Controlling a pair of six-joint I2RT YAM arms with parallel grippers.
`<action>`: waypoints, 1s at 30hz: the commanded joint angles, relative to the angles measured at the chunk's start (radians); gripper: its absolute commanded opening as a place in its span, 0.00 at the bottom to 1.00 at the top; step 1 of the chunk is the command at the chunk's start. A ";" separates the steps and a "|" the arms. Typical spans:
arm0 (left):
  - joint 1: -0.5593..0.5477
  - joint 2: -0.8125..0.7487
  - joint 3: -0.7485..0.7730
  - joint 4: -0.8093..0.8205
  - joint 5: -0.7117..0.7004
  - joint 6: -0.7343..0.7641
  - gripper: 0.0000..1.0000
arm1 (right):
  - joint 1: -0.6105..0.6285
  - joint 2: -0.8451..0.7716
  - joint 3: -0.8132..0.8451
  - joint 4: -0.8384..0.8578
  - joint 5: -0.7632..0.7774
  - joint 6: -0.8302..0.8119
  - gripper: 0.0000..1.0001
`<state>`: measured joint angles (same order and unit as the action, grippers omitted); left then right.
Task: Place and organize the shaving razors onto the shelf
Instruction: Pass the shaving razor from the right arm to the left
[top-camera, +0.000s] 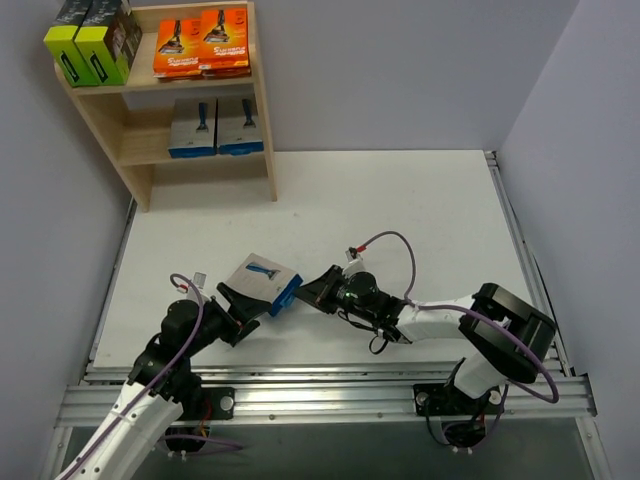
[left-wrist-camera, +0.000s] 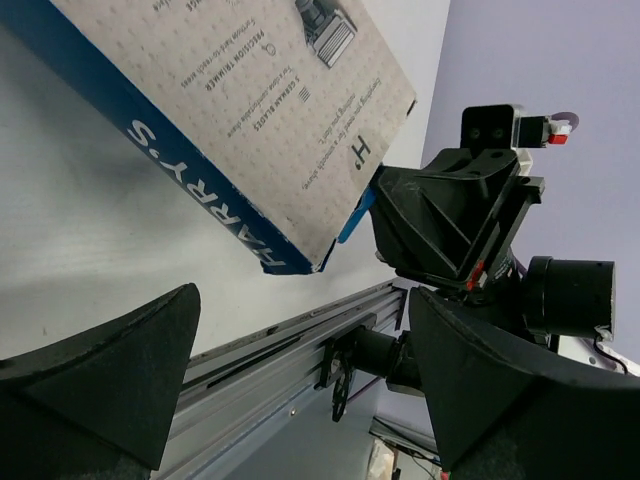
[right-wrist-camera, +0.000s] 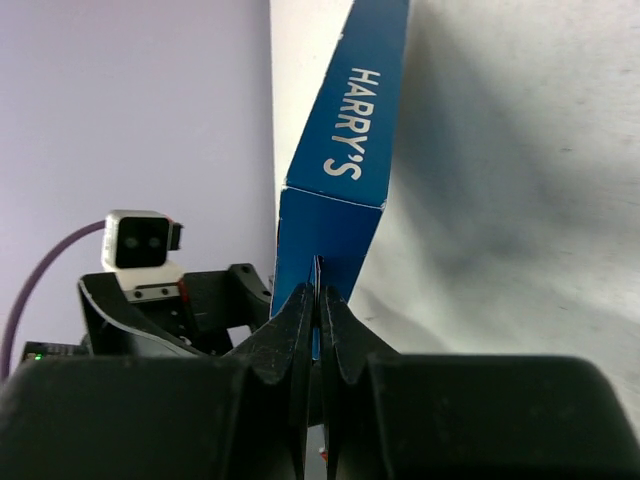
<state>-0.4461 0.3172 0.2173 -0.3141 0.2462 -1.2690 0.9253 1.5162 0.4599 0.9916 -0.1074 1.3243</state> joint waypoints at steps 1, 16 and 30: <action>-0.005 -0.027 0.005 -0.062 -0.007 -0.076 0.94 | 0.021 0.013 0.063 0.079 0.052 0.027 0.00; -0.006 -0.133 -0.002 -0.181 -0.166 -0.188 0.94 | 0.109 0.096 0.100 0.170 0.025 0.085 0.00; -0.005 -0.101 -0.024 -0.155 -0.220 -0.193 0.90 | 0.216 0.091 0.057 0.177 0.064 0.122 0.00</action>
<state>-0.4507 0.2272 0.1909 -0.4301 0.0933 -1.3846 1.1015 1.6184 0.5297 1.1034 -0.0612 1.4231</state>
